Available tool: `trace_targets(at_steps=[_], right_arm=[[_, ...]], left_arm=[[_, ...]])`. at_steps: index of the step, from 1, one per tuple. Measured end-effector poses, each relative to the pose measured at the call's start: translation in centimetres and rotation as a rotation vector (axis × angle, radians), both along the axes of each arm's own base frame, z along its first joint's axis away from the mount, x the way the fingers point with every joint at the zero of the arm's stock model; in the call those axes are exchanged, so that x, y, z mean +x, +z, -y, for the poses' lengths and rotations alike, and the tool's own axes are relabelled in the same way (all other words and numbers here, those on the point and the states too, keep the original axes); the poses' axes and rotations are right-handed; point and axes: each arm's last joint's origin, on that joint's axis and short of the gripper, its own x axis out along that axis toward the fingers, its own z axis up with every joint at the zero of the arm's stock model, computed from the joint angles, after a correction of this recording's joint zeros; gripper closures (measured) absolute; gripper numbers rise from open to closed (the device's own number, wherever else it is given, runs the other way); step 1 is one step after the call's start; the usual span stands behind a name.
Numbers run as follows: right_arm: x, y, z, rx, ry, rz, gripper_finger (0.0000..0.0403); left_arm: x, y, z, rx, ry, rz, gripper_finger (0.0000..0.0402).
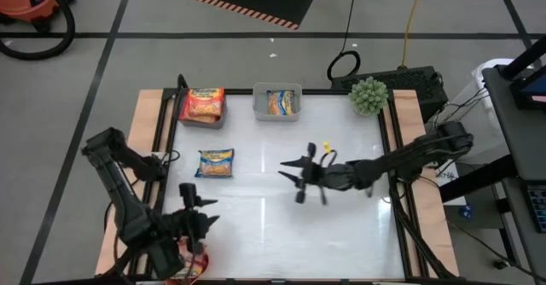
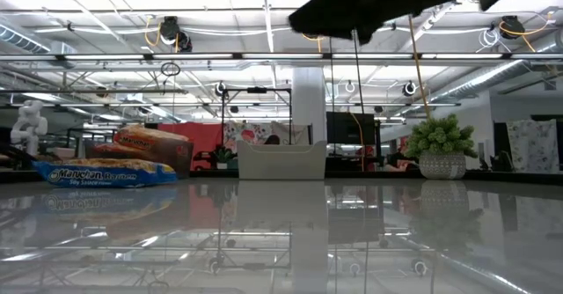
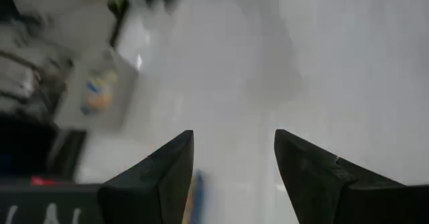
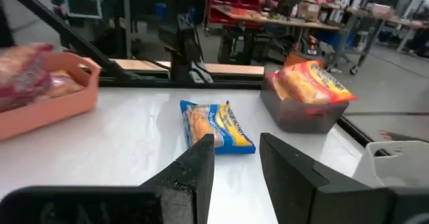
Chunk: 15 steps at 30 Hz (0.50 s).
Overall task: Sort Maruchan noodles
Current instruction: Put the blue noodle pack into the gray bin
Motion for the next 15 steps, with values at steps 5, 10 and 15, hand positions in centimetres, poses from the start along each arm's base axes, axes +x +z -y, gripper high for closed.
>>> trace_targets(at_steps=[5,10,15], right_arm=[[4.7,-1.5,0.0,-0.021,-0.035,-0.034,0.0287],[8.7,-3.8,0.3,-0.01,-0.021,-0.094,0.0287],[10.5,-6.0,1.2,0.036,-0.043,-0.129,0.0286]], left_arm=[[0.9,2.4,-2.1,0.112,-0.059,0.151,0.0188],[1.4,2.8,-4.5,0.056,-0.107,0.256,0.0188],[1.9,-0.2,-6.4,-0.058,-0.297,0.318,0.0188]])
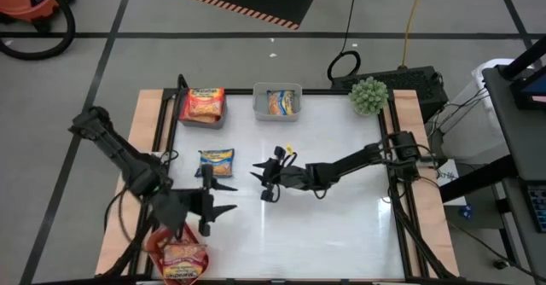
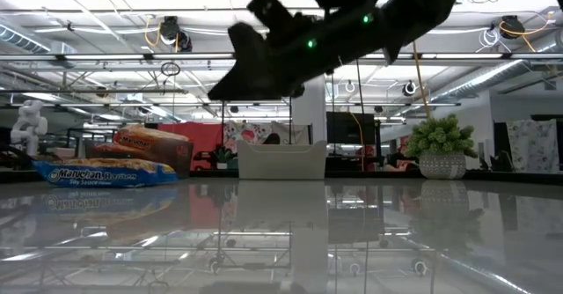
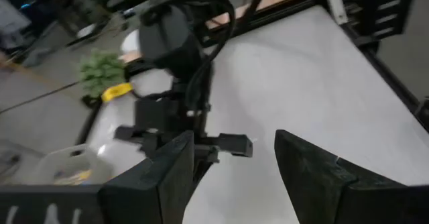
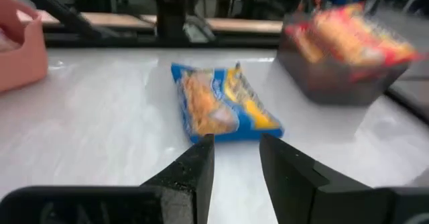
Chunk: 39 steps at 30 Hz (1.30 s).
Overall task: Sort Maruchan noodles
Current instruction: Put the blue noodle pack into the gray bin
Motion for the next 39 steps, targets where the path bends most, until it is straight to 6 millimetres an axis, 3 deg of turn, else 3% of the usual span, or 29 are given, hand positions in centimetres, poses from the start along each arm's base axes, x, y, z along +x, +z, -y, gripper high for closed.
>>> trace_targets(at_steps=[4,9,16,24,30,39], right_arm=[[0.1,-0.8,0.6,0.059,-0.005,-0.02,0.0286],[0.1,-0.7,0.9,0.143,-0.102,0.019,0.0286],[0.1,-1.9,0.7,0.144,-0.122,-0.016,0.0286],[1.1,-5.9,1.2,0.199,-0.14,-0.073,0.0286],[2.5,-8.1,1.9,0.243,-0.055,-0.112,0.0284],[6.6,-10.0,0.7,0.215,0.01,-0.057,0.0219]], left_arm=[[-0.9,-1.8,-2.6,-0.049,-0.06,0.049,0.0188],[-3.1,-3.0,-6.4,-0.128,0.038,0.088,0.0188],[-5.9,-3.8,-9.4,-0.192,0.096,0.175,0.0188],[-6.6,-3.2,-10.6,-0.159,0.124,0.222,0.0188],[-6.5,-3.3,-11.1,-0.128,0.147,0.213,0.0188],[-6.5,-3.6,-11.2,-0.144,0.146,0.187,0.0188]])
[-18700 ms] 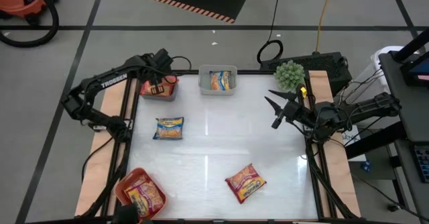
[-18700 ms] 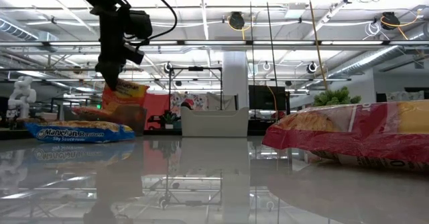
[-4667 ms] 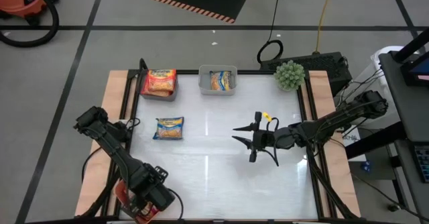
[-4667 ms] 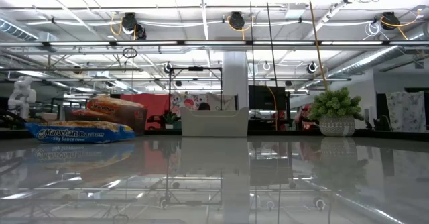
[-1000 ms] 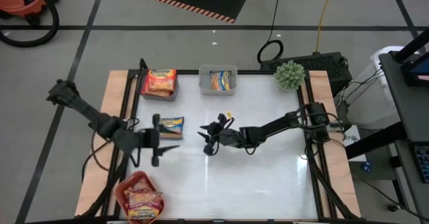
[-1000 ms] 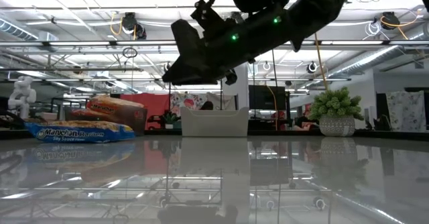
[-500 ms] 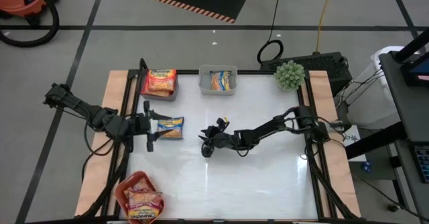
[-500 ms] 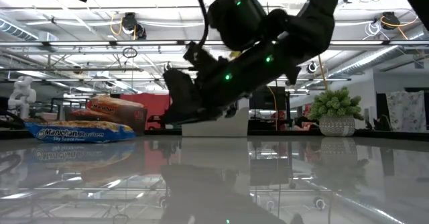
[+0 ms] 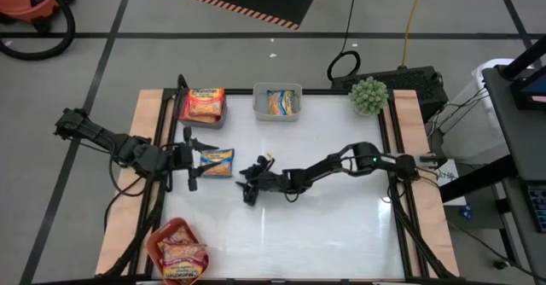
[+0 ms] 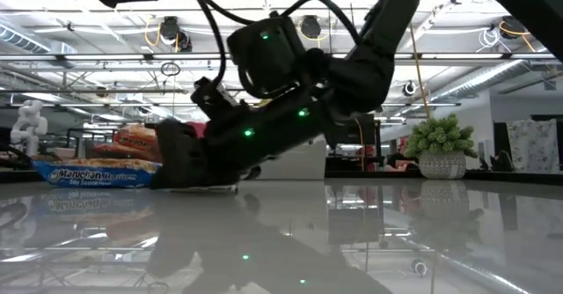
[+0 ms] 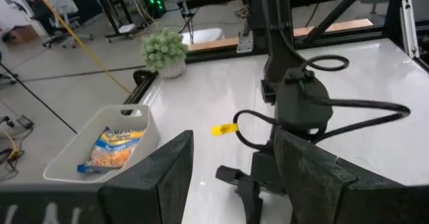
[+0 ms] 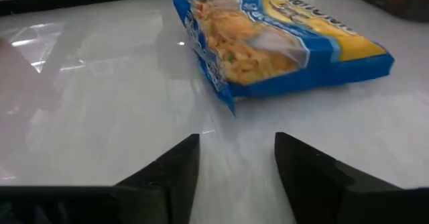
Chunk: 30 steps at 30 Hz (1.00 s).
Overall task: Sort Maruchan noodles
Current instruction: Put the blue noodle pack into the gray bin
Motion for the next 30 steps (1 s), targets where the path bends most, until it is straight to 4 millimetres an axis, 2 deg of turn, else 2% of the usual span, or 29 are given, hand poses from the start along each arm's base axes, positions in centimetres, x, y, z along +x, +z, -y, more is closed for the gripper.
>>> trace_targets(at_steps=[4,9,16,22,30], right_arm=[[0.4,-0.1,0.0,-0.001,0.003,0.027,0.0197],[0.6,0.1,0.2,-0.009,0.056,0.064,0.0191],[0.6,0.1,1.1,-0.02,0.036,0.063,0.0203],[1.0,-1.0,2.3,0.044,0.019,0.16,0.0212],[1.0,-2.0,1.9,-0.004,0.094,0.164,0.0231]], left_arm=[[-0.1,-0.3,0.0,-0.016,0.007,-0.029,0.0188],[-0.1,-0.4,0.0,-0.032,0.012,-0.029,0.0188],[0.0,-0.1,0.0,-0.05,0.014,-0.003,0.0188],[0.0,-0.1,0.0,-0.076,0.024,0.004,0.0188],[0.1,-0.2,0.0,-0.125,0.04,0.006,0.0188]])
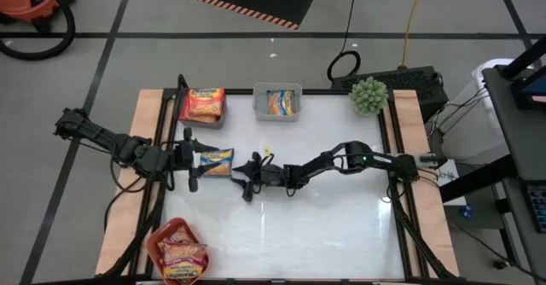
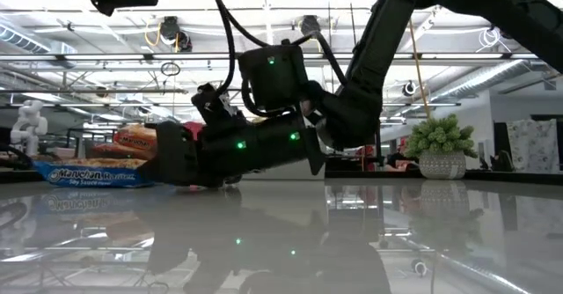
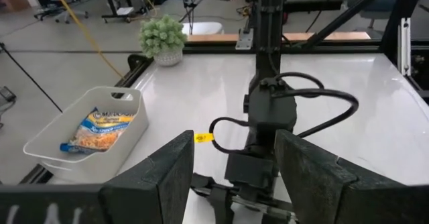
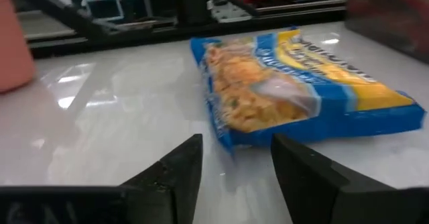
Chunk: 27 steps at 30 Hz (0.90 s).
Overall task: Sort Maruchan noodles
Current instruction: Put the blue noodle pack into the gray bin
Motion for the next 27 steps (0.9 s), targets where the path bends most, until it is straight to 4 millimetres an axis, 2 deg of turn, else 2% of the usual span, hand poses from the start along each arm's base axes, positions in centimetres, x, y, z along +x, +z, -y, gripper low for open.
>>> trace_targets(at_steps=[8,16,21,27], right_arm=[[1.0,0.4,-0.4,-0.055,0.032,-0.056,0.0274],[1.1,0.4,-0.4,-0.106,0.044,-0.077,0.039],[0.9,1.3,0.1,-0.138,0.046,-0.119,0.0396],[-0.2,3.9,0.1,-0.232,0.14,-0.265,0.0402]], left_arm=[[0.8,-0.7,0.4,0.007,0.004,-0.044,0.0188],[1.5,-1.3,0.7,-0.001,0.012,-0.073,0.0188],[1.5,-1.4,0.7,-0.006,0.017,-0.082,0.0188],[1.2,-1.9,0.6,-0.034,0.04,-0.127,0.0188]])
